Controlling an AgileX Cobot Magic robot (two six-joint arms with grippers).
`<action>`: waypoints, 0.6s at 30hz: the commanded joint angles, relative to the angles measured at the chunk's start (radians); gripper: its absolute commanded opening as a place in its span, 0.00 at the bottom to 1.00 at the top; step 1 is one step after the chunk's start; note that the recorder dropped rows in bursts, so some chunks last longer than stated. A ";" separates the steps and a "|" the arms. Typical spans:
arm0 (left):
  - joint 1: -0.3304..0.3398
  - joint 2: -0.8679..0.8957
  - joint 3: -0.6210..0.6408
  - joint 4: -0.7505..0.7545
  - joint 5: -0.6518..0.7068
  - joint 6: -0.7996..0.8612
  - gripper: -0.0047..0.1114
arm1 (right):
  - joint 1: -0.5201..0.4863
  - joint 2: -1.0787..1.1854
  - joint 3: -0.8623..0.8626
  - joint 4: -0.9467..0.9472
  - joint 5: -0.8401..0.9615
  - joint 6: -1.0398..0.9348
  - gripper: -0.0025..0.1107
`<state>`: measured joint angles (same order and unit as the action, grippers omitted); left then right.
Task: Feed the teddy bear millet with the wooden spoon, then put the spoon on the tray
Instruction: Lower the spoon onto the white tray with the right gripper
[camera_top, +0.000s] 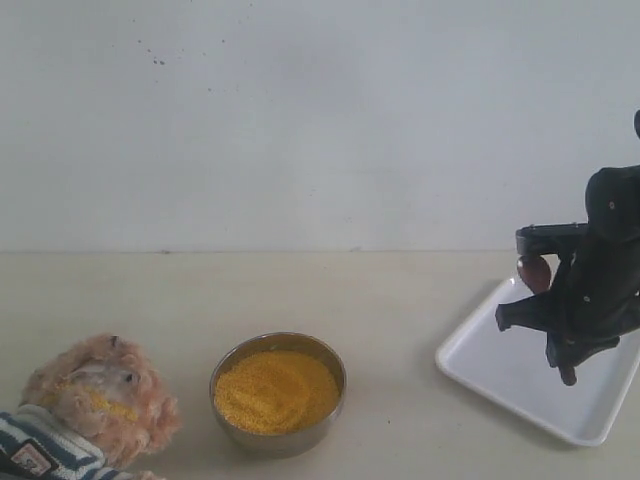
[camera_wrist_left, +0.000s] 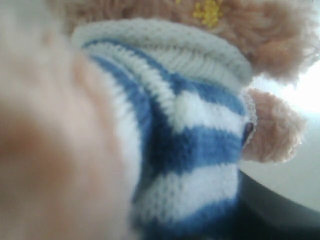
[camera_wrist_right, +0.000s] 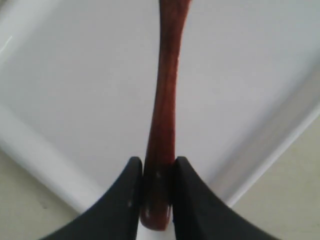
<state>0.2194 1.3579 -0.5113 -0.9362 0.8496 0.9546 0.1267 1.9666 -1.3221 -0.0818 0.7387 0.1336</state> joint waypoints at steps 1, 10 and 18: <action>0.004 -0.008 0.001 -0.016 0.008 0.006 0.09 | -0.014 0.000 -0.006 -0.005 -0.057 -0.012 0.02; 0.004 -0.008 0.001 -0.016 0.006 0.006 0.09 | -0.014 0.082 -0.006 0.011 -0.026 -0.034 0.02; 0.004 -0.008 0.001 -0.016 0.006 0.006 0.09 | -0.014 0.102 -0.006 0.025 -0.054 -0.043 0.02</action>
<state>0.2194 1.3579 -0.5113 -0.9362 0.8496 0.9546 0.1196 2.0722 -1.3242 -0.0603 0.7018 0.1050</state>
